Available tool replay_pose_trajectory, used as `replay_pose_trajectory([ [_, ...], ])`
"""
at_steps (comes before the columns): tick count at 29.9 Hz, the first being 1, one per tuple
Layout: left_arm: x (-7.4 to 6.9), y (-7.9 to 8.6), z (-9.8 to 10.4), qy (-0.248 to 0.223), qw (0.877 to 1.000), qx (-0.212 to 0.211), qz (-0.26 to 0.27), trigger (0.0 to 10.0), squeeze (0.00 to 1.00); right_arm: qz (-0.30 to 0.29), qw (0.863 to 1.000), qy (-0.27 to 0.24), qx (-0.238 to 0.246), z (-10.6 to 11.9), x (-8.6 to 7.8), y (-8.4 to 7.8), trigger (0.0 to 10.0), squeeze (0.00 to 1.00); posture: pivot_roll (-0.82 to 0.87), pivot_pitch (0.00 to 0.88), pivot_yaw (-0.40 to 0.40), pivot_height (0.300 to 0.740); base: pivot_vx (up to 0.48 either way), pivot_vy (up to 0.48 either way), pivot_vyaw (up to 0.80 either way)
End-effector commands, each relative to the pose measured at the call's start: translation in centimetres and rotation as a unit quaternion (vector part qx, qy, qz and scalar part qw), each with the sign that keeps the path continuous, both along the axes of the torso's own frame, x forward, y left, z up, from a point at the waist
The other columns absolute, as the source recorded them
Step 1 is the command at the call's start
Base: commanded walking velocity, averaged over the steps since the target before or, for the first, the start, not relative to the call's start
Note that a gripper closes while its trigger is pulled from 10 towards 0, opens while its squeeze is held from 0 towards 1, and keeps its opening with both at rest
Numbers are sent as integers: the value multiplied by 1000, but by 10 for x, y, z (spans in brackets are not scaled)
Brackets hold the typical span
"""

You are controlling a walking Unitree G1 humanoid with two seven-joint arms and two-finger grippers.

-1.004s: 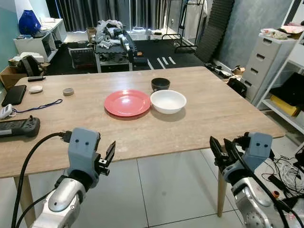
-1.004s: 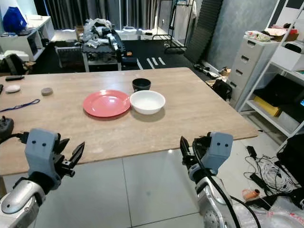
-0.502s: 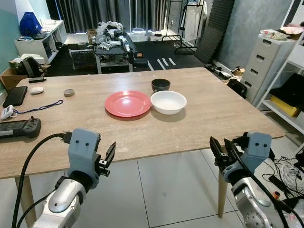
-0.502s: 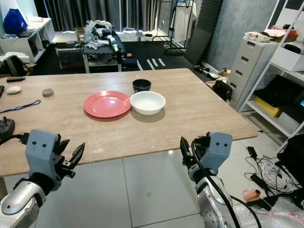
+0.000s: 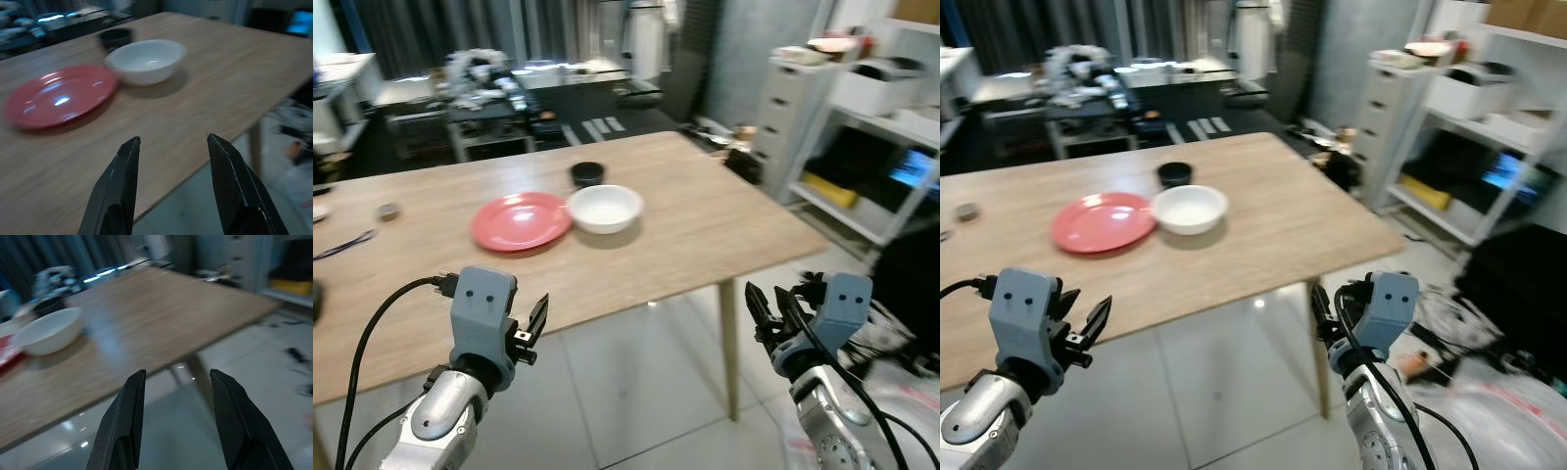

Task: Setting the table

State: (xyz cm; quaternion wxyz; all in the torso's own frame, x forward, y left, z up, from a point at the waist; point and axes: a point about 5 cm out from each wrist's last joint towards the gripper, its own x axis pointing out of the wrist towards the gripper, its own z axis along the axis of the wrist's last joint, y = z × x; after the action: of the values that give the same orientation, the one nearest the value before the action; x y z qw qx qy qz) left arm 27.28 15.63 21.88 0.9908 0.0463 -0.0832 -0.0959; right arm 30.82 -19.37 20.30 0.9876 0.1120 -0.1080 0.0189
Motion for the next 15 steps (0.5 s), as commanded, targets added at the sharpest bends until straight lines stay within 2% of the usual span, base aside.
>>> replay_pose_trajectory([
  [1,-1,2,-4,11,1000,5,4,10000,0,0,1000,15,4,-6,-1,0,10000,0,71,136,82,740,0,0,-800],
  [15,0,2,-4,12,1000,6,3,10000,0,-1,1000,16,3,-7,-1,0,10000,0,69,137,85,740,0,0,-800],
])
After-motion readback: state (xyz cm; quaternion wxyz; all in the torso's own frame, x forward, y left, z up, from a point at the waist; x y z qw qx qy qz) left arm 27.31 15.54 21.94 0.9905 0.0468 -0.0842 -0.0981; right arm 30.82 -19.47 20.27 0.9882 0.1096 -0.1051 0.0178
